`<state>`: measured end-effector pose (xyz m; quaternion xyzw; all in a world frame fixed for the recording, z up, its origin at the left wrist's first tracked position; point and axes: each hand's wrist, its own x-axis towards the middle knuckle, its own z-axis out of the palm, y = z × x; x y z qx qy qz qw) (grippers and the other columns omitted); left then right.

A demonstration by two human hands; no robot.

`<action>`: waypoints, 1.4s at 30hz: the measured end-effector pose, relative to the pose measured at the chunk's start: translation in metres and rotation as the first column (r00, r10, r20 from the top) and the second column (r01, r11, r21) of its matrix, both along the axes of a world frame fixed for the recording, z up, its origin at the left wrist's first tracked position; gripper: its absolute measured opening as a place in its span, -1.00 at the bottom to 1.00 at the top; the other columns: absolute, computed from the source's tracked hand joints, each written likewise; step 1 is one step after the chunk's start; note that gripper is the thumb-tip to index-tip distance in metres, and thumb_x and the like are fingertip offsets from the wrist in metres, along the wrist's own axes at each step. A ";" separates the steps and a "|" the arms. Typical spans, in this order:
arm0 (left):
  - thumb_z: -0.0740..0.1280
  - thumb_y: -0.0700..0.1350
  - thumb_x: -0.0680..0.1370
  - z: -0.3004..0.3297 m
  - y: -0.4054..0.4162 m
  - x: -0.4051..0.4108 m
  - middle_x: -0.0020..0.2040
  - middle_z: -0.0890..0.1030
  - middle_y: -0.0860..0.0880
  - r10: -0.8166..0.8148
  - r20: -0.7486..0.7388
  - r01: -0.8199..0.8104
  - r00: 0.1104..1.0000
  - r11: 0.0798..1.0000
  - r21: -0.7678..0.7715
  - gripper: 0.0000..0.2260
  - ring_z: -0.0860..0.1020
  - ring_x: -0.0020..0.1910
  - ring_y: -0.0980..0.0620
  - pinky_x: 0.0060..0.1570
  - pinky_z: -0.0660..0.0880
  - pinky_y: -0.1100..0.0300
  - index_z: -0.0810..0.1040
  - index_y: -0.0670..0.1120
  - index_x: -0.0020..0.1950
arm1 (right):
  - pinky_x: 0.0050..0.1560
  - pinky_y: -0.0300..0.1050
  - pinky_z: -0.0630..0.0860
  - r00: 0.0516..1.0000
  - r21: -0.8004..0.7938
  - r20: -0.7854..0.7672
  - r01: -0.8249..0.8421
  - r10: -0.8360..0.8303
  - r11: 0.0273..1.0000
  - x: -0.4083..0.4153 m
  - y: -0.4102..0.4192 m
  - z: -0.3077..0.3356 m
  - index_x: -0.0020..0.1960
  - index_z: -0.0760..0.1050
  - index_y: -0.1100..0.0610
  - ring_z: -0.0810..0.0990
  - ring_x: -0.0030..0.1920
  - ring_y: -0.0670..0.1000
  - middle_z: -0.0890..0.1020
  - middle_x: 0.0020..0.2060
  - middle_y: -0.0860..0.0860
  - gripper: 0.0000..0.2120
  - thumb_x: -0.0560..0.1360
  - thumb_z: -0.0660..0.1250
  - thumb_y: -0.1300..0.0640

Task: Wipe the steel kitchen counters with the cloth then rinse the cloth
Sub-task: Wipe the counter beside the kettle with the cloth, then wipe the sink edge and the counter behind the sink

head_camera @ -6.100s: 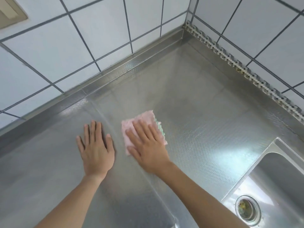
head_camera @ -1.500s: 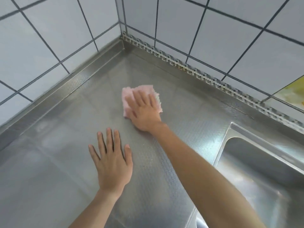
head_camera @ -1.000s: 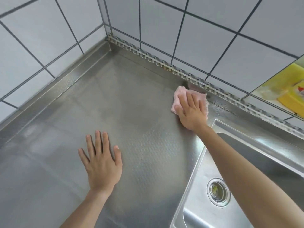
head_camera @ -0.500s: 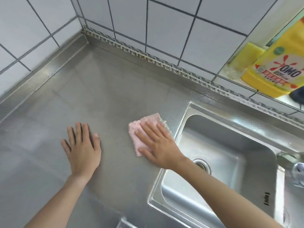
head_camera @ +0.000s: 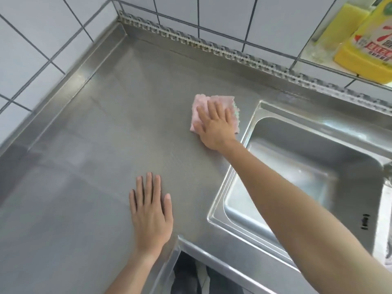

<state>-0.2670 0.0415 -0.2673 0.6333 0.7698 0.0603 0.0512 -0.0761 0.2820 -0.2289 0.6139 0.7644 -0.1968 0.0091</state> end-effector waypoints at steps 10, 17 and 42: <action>-0.01 -0.04 0.69 0.011 0.000 -0.002 0.66 0.27 -0.14 0.008 0.187 -0.010 0.982 1.000 0.010 -0.49 0.14 0.68 -0.20 0.62 0.04 -0.22 0.32 -0.13 0.63 | 0.66 0.22 -0.06 0.997 0.085 -0.051 -0.059 0.063 0.995 -0.020 -0.274 -0.011 0.67 0.20 -0.04 -0.05 0.69 0.07 0.12 0.68 -0.01 -0.48 0.75 0.02 -0.15; 0.01 0.07 0.71 0.016 -0.056 0.024 0.70 0.17 -0.05 -0.400 0.225 0.412 0.889 0.911 -0.009 -0.48 0.05 0.70 -0.15 0.59 0.01 -0.40 0.29 -0.08 0.65 | 0.65 0.14 -0.10 0.878 0.093 0.134 0.450 -0.459 0.888 0.102 -0.398 0.003 0.67 0.17 0.04 0.05 0.68 0.13 0.18 0.66 0.07 -0.40 0.70 -0.14 -0.16; 0.03 0.18 0.69 0.007 -0.094 0.078 0.70 0.16 0.07 -0.632 0.219 0.650 0.743 0.760 -0.011 -0.45 -0.07 0.72 0.02 0.64 -0.14 -0.26 0.30 -0.01 0.64 | 0.66 0.01 -0.22 0.770 0.023 0.073 0.634 -0.634 0.773 0.234 -0.497 0.002 0.70 -0.03 -0.10 -0.18 0.68 -0.05 -0.02 0.69 -0.11 -0.43 0.71 -0.13 -0.18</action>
